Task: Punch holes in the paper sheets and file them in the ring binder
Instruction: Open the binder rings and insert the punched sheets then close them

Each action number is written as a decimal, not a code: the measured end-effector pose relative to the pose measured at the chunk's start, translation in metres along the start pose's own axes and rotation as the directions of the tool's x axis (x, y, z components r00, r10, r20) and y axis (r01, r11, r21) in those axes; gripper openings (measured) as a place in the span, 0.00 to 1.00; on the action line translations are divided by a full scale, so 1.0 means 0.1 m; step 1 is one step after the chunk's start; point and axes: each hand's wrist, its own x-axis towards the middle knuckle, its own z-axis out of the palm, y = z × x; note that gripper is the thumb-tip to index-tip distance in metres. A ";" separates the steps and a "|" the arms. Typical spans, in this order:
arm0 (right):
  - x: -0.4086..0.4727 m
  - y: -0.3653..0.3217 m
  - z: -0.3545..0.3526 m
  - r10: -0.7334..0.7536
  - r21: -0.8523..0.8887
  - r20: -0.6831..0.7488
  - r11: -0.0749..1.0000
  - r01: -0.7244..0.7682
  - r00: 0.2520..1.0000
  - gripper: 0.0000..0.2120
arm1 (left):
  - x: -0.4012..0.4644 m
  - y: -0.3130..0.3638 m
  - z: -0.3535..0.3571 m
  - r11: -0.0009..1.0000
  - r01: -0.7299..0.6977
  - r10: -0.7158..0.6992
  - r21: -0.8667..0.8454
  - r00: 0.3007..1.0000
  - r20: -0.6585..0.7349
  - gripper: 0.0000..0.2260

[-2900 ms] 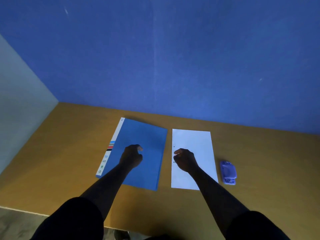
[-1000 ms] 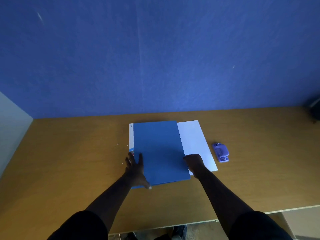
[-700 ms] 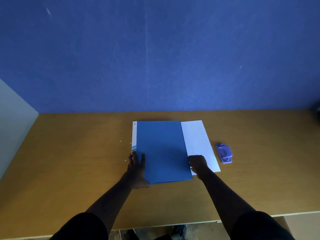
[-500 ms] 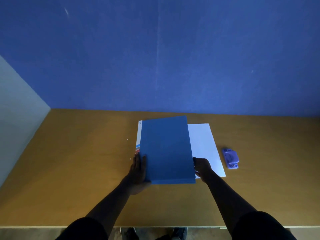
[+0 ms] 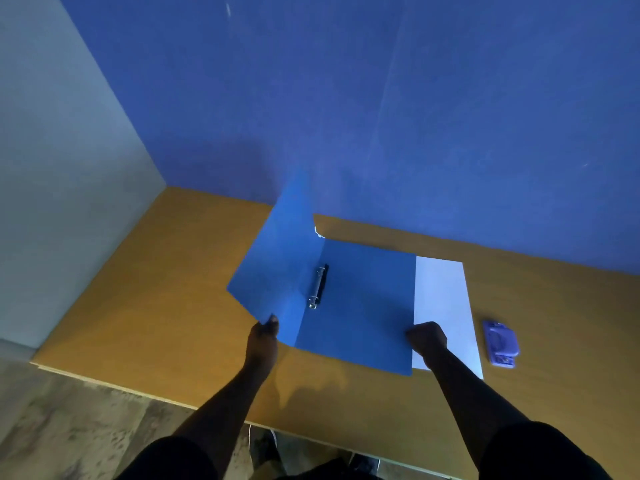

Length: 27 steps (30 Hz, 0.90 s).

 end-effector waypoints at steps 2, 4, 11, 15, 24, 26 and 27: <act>0.00 0.01 0.00 -0.014 -0.012 -0.005 1.000 0.014 1.000 0.13 | 0.02 0.05 0.00 0.987 0.114 -0.125 -0.117 0.988 -0.093 0.12; 0.00 0.01 0.01 -0.027 -0.030 -0.008 0.999 0.027 1.000 0.13 | 0.05 0.11 0.00 0.951 0.193 -0.233 -0.240 0.960 -0.153 0.06; 0.00 0.00 -0.01 -0.057 -0.082 -0.019 0.995 0.056 0.998 0.12 | 0.16 0.08 -0.06 0.853 0.331 -0.441 -0.404 0.871 -0.218 0.21; -0.01 0.00 0.01 -0.037 -0.070 -0.033 0.997 0.035 0.999 0.11 | 0.21 0.14 -0.11 0.836 0.407 -0.499 -0.368 0.843 -0.201 0.20; -0.05 -0.11 0.11 -0.019 -0.207 -0.139 0.978 -0.010 0.990 0.13 | 0.38 0.34 -0.20 0.744 0.580 -0.516 0.332 0.814 -0.267 0.13; -0.13 -0.20 0.15 -0.099 -0.301 -0.239 0.953 0.023 0.966 0.15 | 0.40 0.41 -0.16 0.666 0.480 -0.392 0.570 0.876 -0.279 0.12; -0.16 -0.25 0.17 -0.164 -0.355 -0.263 0.933 0.062 0.951 0.14 | 0.39 0.44 -0.14 0.607 0.391 -0.302 0.691 0.919 -0.255 0.10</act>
